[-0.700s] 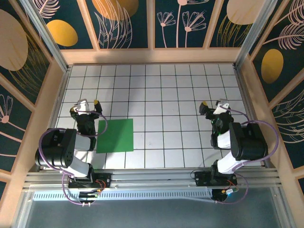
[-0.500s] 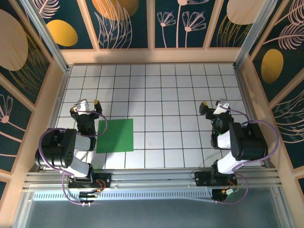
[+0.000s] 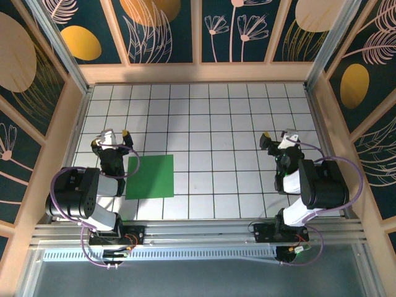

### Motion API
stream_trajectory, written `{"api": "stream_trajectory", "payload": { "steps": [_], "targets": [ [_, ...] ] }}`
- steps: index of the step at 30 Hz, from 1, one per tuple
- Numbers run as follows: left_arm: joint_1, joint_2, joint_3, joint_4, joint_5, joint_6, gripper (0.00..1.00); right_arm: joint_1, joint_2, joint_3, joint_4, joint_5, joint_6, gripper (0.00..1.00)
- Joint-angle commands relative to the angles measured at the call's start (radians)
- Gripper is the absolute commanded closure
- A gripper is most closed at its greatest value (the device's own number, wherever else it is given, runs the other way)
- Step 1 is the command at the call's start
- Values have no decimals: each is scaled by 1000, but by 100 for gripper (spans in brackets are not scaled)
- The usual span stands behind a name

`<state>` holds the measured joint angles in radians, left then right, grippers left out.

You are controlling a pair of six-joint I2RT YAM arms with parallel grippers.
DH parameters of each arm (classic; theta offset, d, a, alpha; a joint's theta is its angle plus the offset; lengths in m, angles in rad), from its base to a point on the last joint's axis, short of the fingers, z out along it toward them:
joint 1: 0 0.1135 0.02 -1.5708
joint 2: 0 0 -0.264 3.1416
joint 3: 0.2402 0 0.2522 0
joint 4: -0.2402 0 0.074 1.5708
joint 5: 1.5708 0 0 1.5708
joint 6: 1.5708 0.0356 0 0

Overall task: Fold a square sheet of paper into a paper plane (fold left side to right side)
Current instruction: Move the square sheet of paper to the center of the table.

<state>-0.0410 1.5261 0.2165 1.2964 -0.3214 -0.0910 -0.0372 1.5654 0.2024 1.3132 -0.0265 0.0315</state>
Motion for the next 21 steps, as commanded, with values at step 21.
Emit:
{"api": "stream_trajectory", "payload": {
  "steps": [21],
  "targets": [
    [4, -10, 1, 9, 7, -18, 1, -7, 3, 6, 43, 1, -4, 1]
  ]
}}
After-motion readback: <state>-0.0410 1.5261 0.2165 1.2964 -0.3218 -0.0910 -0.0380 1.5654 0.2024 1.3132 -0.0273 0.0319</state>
